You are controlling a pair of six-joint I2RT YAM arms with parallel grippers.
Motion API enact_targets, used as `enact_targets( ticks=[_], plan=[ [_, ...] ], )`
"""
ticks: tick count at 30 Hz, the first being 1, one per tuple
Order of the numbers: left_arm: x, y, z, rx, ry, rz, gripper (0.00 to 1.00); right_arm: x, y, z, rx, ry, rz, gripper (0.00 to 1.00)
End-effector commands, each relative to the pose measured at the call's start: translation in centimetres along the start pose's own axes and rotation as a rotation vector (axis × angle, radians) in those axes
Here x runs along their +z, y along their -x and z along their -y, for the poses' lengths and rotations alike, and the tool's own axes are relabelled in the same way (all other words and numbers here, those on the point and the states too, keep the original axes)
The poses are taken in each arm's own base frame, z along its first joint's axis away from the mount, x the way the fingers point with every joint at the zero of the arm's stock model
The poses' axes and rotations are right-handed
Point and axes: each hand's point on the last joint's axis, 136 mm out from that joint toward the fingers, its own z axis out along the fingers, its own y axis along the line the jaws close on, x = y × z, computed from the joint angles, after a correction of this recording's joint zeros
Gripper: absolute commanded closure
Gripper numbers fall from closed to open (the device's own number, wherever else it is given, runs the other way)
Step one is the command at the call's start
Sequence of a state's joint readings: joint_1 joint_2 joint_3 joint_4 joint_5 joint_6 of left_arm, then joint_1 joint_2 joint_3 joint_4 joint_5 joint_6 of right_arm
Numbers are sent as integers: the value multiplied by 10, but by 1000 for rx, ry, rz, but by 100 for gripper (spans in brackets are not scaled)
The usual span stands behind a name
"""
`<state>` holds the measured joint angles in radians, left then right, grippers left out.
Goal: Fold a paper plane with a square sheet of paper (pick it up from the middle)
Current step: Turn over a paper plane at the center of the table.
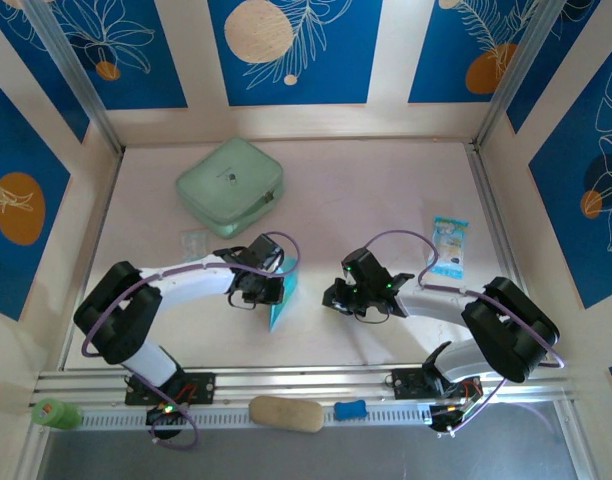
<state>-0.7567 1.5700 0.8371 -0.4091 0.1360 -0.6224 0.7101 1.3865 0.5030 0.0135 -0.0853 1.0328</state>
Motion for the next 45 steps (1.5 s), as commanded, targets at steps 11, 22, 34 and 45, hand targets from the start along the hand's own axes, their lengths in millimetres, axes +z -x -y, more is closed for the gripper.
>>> enact_targets(
  ticks=[11,22,34,45],
  plan=[
    [5,-4,-1,27,86,-19,90,-5,-1,-7,-12,16,-3,87],
    [3,-3,3,51,121,-12,94,-6,-1,-6,-10,14,3,87],
    [-12,2,-14,38,266,27,98,-6,-2,-5,-8,14,4,87],
    [-1,-4,-11,38,255,-4,88,-8,-1,-6,-11,17,8,87]
  ],
)
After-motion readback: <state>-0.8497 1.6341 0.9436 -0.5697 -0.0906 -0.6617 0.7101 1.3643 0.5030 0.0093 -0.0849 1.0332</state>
